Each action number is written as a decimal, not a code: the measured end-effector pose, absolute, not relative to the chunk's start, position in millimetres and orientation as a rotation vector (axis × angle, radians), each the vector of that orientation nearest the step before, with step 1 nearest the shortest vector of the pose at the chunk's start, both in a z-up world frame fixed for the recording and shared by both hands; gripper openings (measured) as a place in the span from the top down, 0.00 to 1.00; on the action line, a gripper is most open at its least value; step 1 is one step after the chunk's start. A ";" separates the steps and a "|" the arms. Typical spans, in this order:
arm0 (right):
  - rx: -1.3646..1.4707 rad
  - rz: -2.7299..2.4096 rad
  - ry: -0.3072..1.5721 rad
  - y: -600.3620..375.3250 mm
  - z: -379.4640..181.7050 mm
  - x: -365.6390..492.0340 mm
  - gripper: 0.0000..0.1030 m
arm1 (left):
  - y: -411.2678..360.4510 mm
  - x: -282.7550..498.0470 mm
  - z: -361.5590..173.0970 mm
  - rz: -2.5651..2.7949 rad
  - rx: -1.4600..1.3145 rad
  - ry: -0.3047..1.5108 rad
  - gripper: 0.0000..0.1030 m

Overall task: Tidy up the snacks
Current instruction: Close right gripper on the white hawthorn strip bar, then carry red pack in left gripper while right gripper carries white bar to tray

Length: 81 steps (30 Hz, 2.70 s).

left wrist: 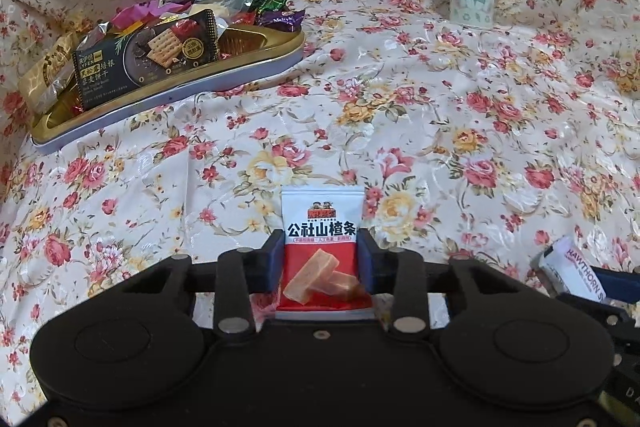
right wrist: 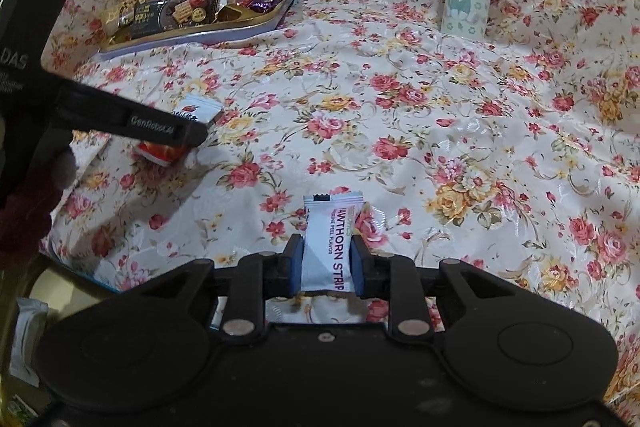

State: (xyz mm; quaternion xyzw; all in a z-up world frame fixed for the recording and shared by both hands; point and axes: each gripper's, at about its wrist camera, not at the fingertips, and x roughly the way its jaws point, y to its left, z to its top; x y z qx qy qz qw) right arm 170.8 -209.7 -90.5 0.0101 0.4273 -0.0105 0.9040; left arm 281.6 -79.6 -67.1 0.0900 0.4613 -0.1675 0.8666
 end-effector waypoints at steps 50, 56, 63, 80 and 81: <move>0.096 0.255 0.820 -177.7 -25.3 39.6 0.75 | -37.4 98.3 -2.9 -0.241 0.080 1.108 0.59; 0.102 0.245 0.849 -182.0 -28.1 38.5 0.75 | -31.2 95.6 -9.8 -0.226 0.060 1.139 0.58; 0.121 0.211 0.892 -189.3 -38.4 52.8 0.75 | -25.2 109.3 -19.6 -0.204 0.041 1.176 0.58; 0.144 0.165 0.968 -194.0 -62.8 74.5 0.75 | -17.5 138.1 -44.3 -0.197 0.008 1.257 0.54; 0.144 0.163 0.971 -194.2 -63.7 74.8 0.75 | -17.9 137.5 -44.0 -0.196 0.011 1.256 0.54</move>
